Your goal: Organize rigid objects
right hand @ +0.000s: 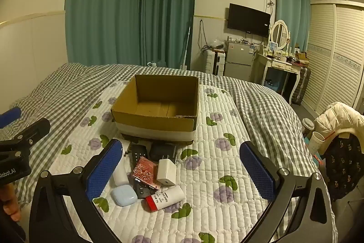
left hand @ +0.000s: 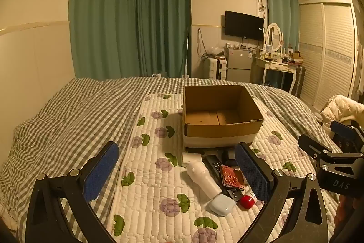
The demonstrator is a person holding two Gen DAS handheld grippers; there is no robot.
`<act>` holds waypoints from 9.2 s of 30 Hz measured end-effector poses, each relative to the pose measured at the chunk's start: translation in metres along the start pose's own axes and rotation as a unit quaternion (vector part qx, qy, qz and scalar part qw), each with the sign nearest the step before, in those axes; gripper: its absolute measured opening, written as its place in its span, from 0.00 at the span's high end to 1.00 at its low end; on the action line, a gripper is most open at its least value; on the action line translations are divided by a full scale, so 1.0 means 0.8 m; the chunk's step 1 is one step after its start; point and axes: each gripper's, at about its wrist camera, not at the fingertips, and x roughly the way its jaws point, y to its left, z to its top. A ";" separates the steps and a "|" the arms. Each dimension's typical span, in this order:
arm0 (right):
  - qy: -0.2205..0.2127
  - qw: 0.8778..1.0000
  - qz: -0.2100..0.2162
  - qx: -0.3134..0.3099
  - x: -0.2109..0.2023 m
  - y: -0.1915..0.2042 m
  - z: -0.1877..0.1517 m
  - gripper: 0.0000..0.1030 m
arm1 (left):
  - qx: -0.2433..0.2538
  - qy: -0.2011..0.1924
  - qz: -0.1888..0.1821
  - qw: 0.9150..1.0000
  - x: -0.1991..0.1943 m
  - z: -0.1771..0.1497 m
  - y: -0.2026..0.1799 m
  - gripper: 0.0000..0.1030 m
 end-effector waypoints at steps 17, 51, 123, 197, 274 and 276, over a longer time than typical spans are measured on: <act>0.005 1.000 -0.002 0.000 0.004 -0.001 -0.002 0.00 | 0.001 0.003 0.010 1.000 0.002 0.000 0.002 0.00; 0.009 1.000 -0.010 -0.001 0.008 0.000 -0.005 0.00 | -0.005 0.007 0.011 1.000 0.004 -0.004 0.005 0.00; 0.227 0.966 -0.009 0.125 0.182 -0.021 -0.105 0.63 | -0.027 0.218 -0.007 0.975 0.216 -0.097 -0.039 0.22; 0.128 0.988 0.084 0.034 0.324 -0.028 0.124 0.64 | 0.008 0.101 -0.033 0.994 0.316 0.103 -0.061 0.26; 0.257 0.966 0.022 0.019 0.265 0.013 -0.092 0.19 | 0.005 0.189 -0.020 0.982 0.219 -0.076 -0.008 0.44; 0.250 0.968 0.008 0.009 0.273 0.021 -0.097 0.19 | 0.000 0.191 -0.022 0.981 0.227 -0.076 -0.005 0.44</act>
